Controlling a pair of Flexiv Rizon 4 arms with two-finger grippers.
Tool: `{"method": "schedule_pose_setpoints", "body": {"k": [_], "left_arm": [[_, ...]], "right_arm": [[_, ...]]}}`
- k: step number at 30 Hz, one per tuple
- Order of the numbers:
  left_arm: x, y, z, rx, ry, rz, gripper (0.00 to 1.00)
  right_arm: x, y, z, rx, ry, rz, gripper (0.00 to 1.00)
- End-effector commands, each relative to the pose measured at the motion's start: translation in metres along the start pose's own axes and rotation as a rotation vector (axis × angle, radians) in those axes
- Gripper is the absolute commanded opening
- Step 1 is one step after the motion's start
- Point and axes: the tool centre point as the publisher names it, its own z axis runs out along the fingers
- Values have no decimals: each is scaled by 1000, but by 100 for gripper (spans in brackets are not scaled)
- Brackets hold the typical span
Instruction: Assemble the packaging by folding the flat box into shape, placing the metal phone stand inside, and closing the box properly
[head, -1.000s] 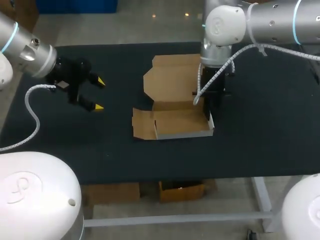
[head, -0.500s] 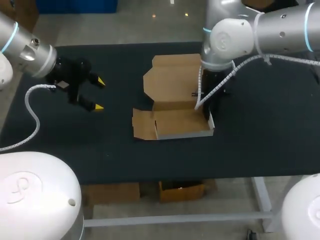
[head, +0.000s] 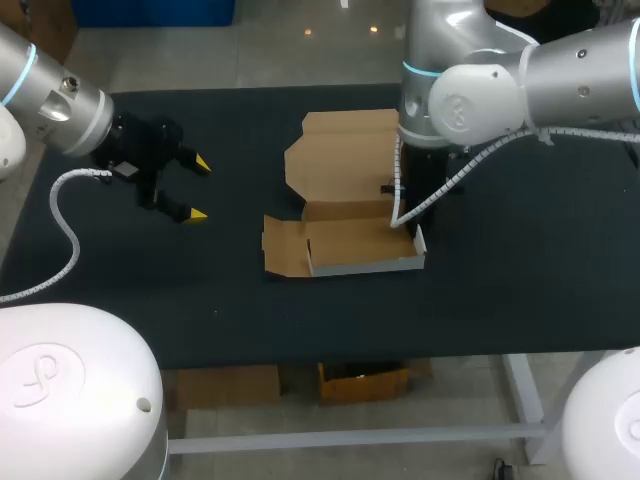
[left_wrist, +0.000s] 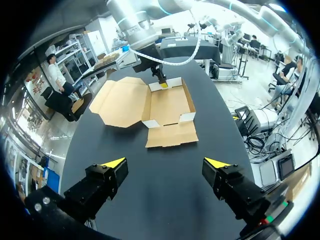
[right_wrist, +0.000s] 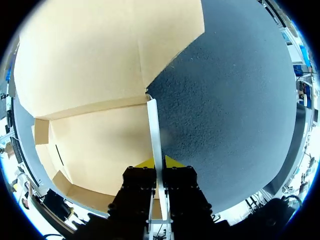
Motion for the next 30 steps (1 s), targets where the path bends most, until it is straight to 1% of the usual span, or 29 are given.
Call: {"method": "schedule_pose_setpoints", "body": {"k": [1,8,13,19,21,24,30], "left_arm": [[0,0,0,-2,2,0,100],[0,0,0,-2,2,0,100],[0,0,0,-2,2,0,100],[0,0,0,-2,2,0,100],[0,0,0,-2,2,0,100],[0,0,0,-2,2,0,100],[0,0,0,-2,2,0,100]], "right_arm": [[-1,-3,4,-41,6,3,0],[-1,-3,4,-41,6,3,2],[-1,-3,4,-41,6,3,9],[-1,-3,4,-41,6,3,10],[-1,-3,4,-41,6,3,7],[3,-2,4,-42,0,-12,6],[5,-2,3,-71,2,-12,9]]}}
